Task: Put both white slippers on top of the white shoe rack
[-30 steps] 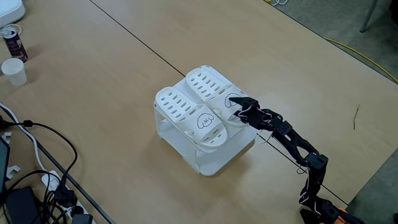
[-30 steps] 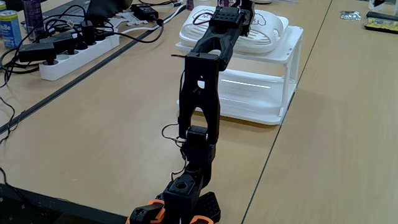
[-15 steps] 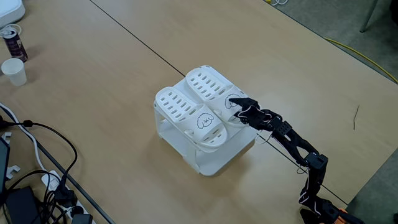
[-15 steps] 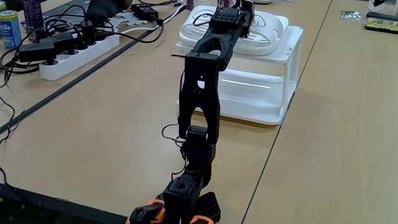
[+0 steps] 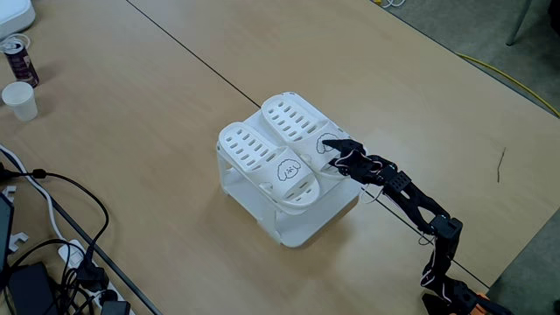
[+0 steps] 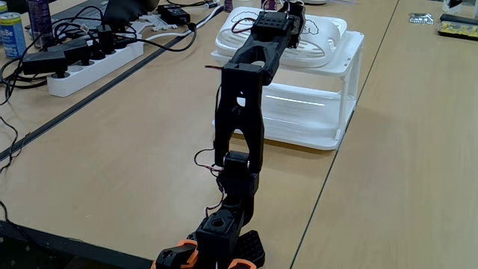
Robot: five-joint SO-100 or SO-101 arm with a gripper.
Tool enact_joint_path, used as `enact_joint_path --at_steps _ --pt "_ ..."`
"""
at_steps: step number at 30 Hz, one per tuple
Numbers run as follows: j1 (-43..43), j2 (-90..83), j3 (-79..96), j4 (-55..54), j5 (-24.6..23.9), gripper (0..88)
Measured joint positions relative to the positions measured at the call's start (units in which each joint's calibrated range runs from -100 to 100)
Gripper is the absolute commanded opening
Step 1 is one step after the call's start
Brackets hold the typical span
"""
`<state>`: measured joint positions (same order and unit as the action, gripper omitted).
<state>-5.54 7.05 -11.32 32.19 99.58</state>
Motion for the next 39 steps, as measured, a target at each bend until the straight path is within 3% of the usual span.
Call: enact_joint_path --at_steps 39 --pt "0.0 -3.5 2.0 2.7 0.0 17.7"
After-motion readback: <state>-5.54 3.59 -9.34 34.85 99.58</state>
